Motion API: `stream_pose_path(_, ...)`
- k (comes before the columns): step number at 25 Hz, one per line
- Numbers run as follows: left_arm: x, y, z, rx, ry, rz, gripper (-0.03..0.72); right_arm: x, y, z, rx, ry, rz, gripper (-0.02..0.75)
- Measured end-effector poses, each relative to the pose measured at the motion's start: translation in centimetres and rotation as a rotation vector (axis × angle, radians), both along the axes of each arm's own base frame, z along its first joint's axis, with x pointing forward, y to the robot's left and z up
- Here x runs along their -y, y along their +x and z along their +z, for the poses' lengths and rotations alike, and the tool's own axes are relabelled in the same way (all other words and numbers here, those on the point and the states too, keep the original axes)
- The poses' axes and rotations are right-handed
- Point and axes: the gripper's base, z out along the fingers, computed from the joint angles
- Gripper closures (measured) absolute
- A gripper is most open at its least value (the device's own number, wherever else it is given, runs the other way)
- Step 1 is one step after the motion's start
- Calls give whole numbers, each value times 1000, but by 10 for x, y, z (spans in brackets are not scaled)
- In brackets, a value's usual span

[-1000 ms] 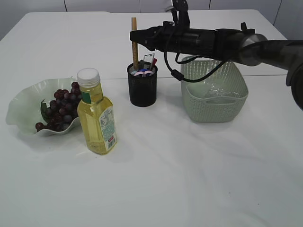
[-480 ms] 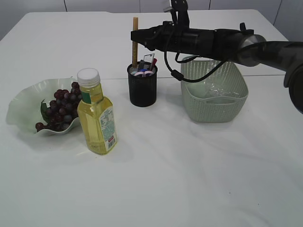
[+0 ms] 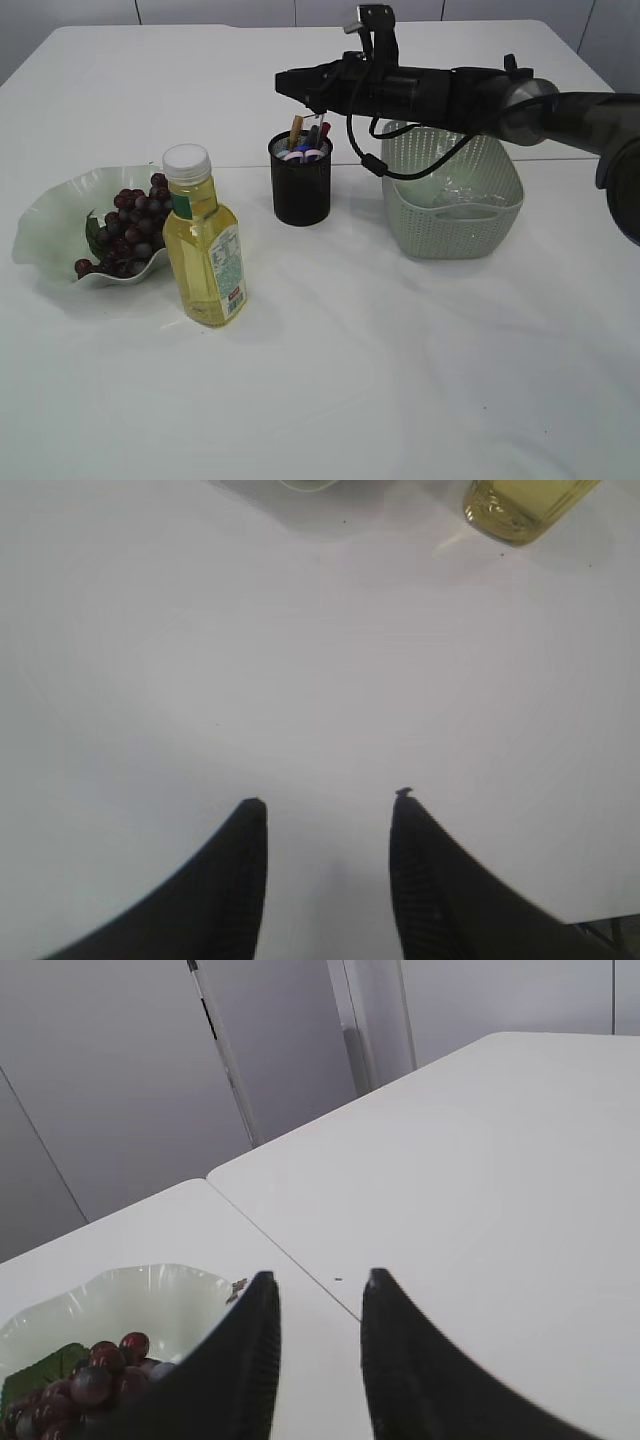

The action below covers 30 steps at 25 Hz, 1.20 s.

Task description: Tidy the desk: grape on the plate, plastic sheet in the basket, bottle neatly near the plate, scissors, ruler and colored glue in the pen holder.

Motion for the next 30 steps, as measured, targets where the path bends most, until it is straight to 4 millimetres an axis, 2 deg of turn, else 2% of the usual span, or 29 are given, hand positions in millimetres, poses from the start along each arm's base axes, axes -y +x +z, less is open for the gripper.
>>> stream_pose_path(5, 0, 0, 0, 0, 0, 0, 381, 2, 1, 2, -52, 31, -9, 507)
stream_pose_path(7, 0, 0, 0, 0, 0, 0, 381, 5, 0, 9, -91, 32, -20, 506)
stream_pose_path(10, 0, 0, 0, 0, 0, 0, 381, 11, -4, 31, -161, -20, -27, 503)
stream_pose_path(14, 0, 0, 0, 0, 0, 0, 381, 22, -20, 71, -312, -167, -76, 501)
stream_pose_path(20, 0, 0, 0, 0, 0, 0, 381, 46, -60, 120, -587, -427, -196, 500)
stream_pose_path(25, 0, 0, 0, -2, 0, 0, 380, 71, -77, 140, -701, -585, -409, 500)
stream_pose_path(30, -1, -2, -1, -27, 17, -1, 351, 81, -95, 151, -752, -652, -464, 500)
